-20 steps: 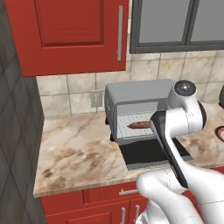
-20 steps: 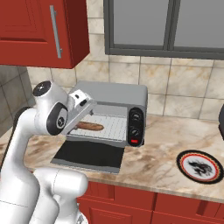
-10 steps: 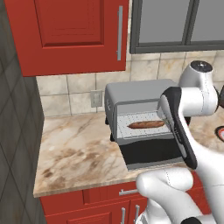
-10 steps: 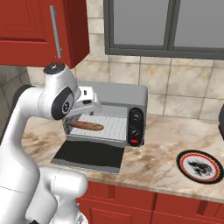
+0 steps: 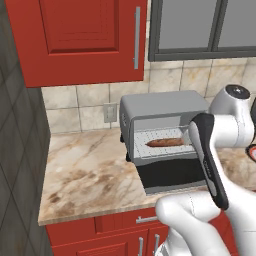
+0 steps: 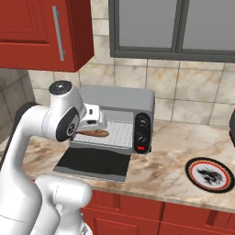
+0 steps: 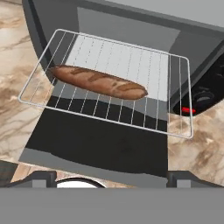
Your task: Pull the toaster oven rack outwards. Pick up the baguette from the plate and place it on the toaster oven rack. Close the toaster oven door fully and set the temperature to the lowest setting.
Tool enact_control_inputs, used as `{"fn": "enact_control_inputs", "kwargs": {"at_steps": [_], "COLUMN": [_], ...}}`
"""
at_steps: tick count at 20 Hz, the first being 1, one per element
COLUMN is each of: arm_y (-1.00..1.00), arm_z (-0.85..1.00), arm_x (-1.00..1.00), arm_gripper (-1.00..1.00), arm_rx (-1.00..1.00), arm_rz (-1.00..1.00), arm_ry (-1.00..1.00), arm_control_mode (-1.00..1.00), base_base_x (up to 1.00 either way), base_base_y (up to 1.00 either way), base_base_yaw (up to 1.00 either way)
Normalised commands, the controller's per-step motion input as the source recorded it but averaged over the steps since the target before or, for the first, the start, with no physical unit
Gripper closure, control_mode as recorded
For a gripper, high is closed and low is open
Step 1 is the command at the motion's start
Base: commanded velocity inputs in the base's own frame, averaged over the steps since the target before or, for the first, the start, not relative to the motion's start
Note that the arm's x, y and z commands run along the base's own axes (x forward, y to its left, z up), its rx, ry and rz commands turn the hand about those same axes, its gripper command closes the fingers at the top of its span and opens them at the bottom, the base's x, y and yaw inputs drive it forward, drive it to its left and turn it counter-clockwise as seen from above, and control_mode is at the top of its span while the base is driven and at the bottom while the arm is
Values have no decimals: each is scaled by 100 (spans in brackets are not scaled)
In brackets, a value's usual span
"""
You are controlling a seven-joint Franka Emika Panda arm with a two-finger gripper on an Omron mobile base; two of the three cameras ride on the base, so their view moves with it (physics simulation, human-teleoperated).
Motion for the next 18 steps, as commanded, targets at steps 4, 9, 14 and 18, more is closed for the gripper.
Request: {"fn": "enact_control_inputs", "kwargs": {"at_steps": [4,9,14,18], "arm_y": [0,0,0,0], "arm_z": [-11,-4,-11,-47], "arm_x": [-16,-27,-15,-1], "arm_gripper": [-100,-100,-100,-100], "arm_rx": [0,0,0,4], "arm_rz": [-4,-5,-7,-5], "arm_ry": [-1,2,11,9], "arm_control_mode": [-100,-100,-100,-100], "base_base_x": [0,0,0,0], "base_base_y": [0,0,0,0], "base_base_yaw": [0,0,0,0]}}
